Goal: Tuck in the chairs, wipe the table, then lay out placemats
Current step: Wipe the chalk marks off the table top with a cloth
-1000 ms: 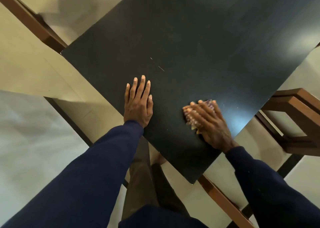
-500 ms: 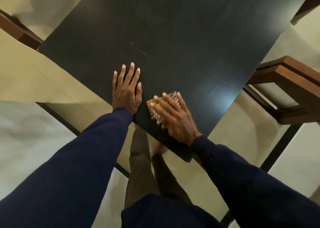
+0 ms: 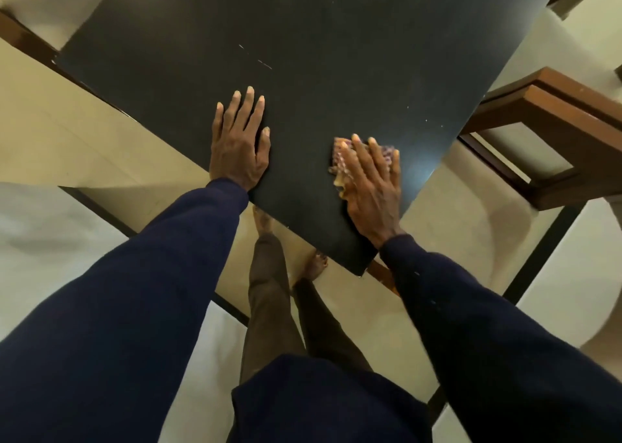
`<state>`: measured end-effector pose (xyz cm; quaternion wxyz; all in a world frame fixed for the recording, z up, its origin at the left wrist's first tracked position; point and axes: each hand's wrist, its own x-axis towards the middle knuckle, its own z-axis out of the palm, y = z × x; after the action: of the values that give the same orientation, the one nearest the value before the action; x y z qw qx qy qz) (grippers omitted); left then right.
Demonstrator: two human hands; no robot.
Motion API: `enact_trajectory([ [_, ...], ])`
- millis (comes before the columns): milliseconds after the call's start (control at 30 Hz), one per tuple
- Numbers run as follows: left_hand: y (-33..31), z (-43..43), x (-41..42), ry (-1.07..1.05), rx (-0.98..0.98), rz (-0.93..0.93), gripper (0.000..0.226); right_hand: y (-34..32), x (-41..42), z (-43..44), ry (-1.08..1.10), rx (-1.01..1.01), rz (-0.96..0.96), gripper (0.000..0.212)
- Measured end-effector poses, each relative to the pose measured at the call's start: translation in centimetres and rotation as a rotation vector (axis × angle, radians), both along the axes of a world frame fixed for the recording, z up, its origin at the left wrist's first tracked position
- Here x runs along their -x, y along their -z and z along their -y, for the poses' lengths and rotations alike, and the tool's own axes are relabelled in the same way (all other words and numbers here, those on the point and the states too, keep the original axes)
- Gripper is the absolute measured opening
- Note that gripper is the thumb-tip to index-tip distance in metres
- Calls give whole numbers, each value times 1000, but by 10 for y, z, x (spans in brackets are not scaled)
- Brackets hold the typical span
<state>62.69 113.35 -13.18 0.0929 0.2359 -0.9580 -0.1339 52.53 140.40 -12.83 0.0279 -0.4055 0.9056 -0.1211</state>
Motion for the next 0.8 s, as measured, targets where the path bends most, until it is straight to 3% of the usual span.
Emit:
enact_trajectory([
  [133,0,-11,-7,110,46,14,58,4,-46,17,-128,23,15,82],
  [267,-3,-24,-12,191,85,56,59,1,-95,-41,-358,-16,81,76],
  [367,-1,-32,-14,273,93,69,61,-3,-89,-94,-404,-26,110,68],
  [500,-1,-45,-1,329,93,69,62,-9,-36,-127,-175,-42,55,69],
  [633,-5,-53,28,354,85,58,62,-4,32,-95,86,-78,18,66],
  [800,-1,-60,71,377,105,51,60,4,44,-26,96,-63,-10,80],
])
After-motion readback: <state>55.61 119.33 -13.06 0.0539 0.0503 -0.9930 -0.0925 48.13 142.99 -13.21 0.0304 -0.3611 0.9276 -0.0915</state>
